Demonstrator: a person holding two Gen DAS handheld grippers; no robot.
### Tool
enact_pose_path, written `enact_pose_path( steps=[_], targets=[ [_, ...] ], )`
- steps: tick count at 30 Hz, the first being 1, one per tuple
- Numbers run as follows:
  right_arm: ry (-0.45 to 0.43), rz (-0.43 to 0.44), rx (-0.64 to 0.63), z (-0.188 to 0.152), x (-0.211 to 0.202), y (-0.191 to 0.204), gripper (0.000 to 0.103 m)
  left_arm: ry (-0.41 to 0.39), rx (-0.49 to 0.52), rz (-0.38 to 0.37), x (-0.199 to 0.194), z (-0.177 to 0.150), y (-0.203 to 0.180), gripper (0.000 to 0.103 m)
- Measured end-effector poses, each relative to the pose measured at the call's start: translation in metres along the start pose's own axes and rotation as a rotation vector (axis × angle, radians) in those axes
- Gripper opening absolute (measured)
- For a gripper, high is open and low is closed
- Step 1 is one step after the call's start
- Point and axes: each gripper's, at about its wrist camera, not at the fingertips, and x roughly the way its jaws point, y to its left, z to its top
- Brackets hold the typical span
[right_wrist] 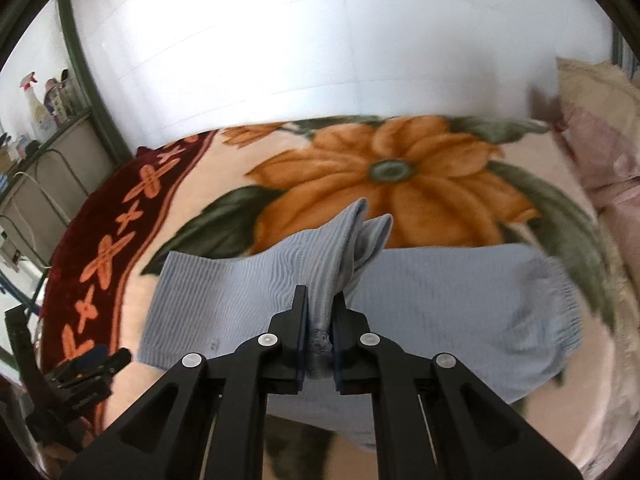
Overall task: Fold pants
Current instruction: 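Grasp the pants middle with the right gripper and lift it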
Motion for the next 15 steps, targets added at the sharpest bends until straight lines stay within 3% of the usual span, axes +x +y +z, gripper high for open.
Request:
enact_pose_path(
  steps=[15],
  targets=[
    [0.004, -0.175, 0.09, 0.002, -0.008, -0.116, 0.01, 0.021, 0.056, -0.045, 0.006, 0.007, -0.038, 0.074]
  ],
)
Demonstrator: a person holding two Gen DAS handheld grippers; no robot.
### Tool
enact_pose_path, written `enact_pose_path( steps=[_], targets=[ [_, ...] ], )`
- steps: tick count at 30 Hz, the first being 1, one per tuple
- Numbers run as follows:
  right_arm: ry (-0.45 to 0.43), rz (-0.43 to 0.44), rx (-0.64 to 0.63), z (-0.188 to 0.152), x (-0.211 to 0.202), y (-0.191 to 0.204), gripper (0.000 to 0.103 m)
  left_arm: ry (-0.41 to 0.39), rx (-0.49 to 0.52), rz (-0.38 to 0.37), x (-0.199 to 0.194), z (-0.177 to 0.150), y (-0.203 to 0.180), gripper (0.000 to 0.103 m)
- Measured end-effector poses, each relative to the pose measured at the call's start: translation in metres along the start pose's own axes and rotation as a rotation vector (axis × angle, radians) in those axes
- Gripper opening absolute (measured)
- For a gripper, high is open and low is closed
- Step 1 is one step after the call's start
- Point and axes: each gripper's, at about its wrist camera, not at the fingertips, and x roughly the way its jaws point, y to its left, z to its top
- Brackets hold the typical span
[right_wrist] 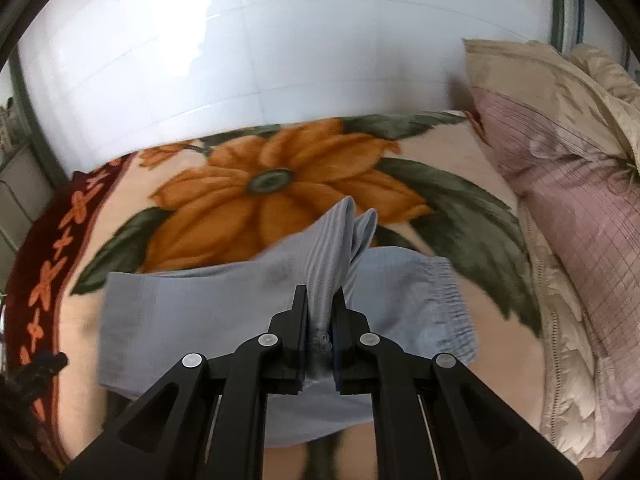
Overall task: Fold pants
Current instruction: 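Grasp the pants middle with the right gripper and lift it, then fold the lifted pants over onto themselves with the right gripper, release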
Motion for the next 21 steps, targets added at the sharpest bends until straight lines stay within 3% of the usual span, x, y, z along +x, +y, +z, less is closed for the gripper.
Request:
enact_pose_path(
  steps=[14, 18, 21],
  targets=[
    [0.135, -0.101, 0.008, -0.033, 0.079, -0.039, 0.012, 0.053, 0.049, -0.058, 0.041, 0.005, -0.039, 0.074],
    [0.161, -0.146, 0.001, -0.039, 0.092, -0.045, 0.032, 0.073, 0.049, -0.057, 0.054, 0.003, -0.042, 0.074],
    [0.17, -0.162, -0.001, -0.04, 0.095, -0.048, 0.04, 0.09, 0.035, -0.055, 0.064, 0.0, -0.043, 0.074]
  ],
)
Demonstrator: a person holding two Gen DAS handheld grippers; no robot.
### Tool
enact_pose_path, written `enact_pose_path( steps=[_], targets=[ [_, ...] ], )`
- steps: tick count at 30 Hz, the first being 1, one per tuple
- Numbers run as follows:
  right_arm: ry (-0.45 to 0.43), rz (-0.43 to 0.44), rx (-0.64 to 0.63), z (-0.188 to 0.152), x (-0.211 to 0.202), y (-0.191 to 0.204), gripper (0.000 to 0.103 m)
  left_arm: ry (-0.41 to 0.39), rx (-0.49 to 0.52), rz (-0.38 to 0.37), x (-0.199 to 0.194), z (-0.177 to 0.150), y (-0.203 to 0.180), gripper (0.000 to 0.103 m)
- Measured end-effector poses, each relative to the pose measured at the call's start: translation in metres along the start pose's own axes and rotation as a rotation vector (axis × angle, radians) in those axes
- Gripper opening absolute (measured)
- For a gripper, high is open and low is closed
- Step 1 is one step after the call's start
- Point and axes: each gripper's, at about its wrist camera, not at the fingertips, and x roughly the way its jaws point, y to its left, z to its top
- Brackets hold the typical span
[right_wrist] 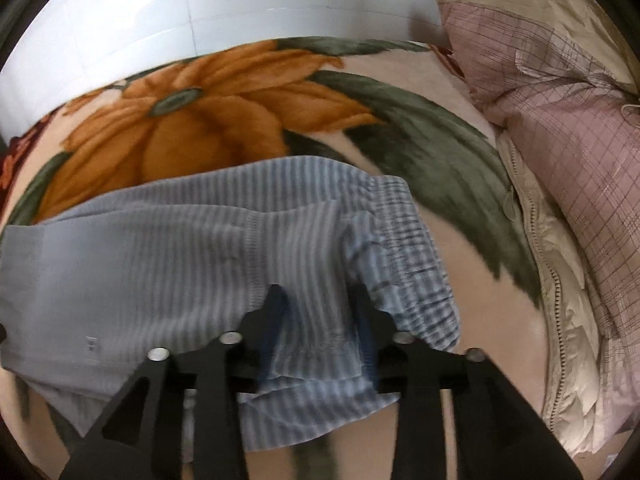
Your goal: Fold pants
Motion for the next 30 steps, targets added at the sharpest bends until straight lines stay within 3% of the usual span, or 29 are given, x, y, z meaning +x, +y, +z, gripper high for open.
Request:
enact_pose_path(
  steps=[4, 9, 14, 19, 21, 26, 30],
  targets=[
    [-0.01, -0.001, 0.033, 0.0, -0.016, -0.005, 0.04, 0.013, -0.019, -0.026, 0.007, -0.003, 0.0, 0.074],
    [-0.075, 0.019, 0.061, -0.008, -0.055, -0.01, 0.053, 0.006, -0.021, -0.03, 0.01, -0.004, 0.0, 0.074],
    [-0.095, 0.065, 0.039, -0.026, -0.079, -0.002, 0.053, -0.004, -0.025, -0.028, 0.012, -0.005, -0.002, 0.074],
    [-0.08, 0.087, -0.002, -0.043, -0.076, 0.013, 0.053, -0.014, -0.005, -0.031, 0.013, -0.005, -0.009, 0.074],
    [-0.08, 0.094, -0.005, -0.049, -0.075, 0.016, 0.053, -0.014, 0.006, -0.044, 0.013, -0.005, -0.013, 0.067],
    [-0.08, 0.144, 0.01, -0.058, -0.079, 0.02, 0.053, -0.022, 0.026, -0.066, 0.01, -0.004, -0.022, 0.025],
    [-0.095, 0.16, 0.008, -0.061, -0.088, 0.019, 0.053, -0.038, 0.021, -0.082, -0.002, -0.001, -0.025, 0.014]
  ],
)
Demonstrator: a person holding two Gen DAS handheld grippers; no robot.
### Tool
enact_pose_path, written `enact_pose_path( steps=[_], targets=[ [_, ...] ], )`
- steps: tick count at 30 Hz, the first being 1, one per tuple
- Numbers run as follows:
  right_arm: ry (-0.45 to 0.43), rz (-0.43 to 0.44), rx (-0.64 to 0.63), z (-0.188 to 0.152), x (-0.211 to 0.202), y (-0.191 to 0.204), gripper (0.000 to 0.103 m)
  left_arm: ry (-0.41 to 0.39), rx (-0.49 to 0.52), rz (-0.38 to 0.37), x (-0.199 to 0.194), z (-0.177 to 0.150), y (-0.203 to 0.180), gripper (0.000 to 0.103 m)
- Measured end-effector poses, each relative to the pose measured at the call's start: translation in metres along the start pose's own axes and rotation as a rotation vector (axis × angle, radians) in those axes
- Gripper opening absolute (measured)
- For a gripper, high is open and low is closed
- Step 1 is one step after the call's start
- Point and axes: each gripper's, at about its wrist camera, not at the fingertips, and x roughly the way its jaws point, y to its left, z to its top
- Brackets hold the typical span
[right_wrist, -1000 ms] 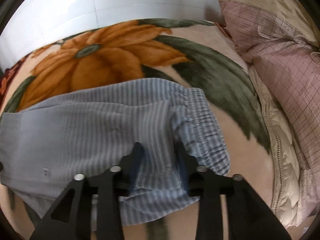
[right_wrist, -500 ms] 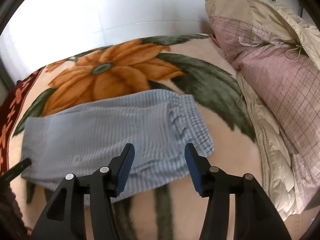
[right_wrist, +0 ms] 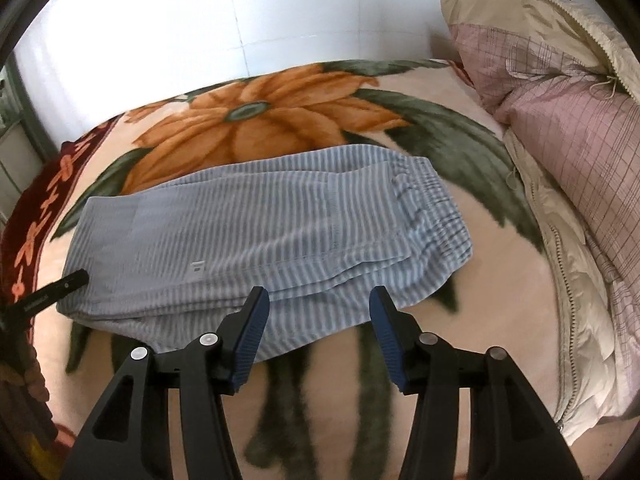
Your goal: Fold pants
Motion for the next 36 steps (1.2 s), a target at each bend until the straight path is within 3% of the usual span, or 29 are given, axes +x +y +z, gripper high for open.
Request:
enact_pose_path(
  steps=[4, 14, 28, 34, 36],
  targets=[
    [-0.008, 0.016, 0.017, 0.001, -0.007, -0.007, 0.053, -0.031, 0.016, -0.031, -0.02, 0.009, -0.014, 0.011],
    [-0.037, 0.041, 0.06, 0.0, -0.023, -0.032, 0.053, -0.08, 0.143, -0.103, -0.051, 0.023, -0.093, 0.01],
    [-0.005, 0.049, 0.06, 0.001, -0.012, -0.056, 0.053, 0.029, 0.242, -0.178, 0.013, 0.003, -0.197, 0.01],
    [0.007, 0.083, 0.047, 0.004, -0.003, -0.048, 0.053, 0.059, 0.263, -0.175, 0.021, -0.01, -0.205, 0.011],
    [0.011, 0.101, 0.047, 0.005, 0.0, -0.043, 0.053, 0.058, 0.269, -0.147, 0.019, -0.011, -0.199, 0.017]
  ],
)
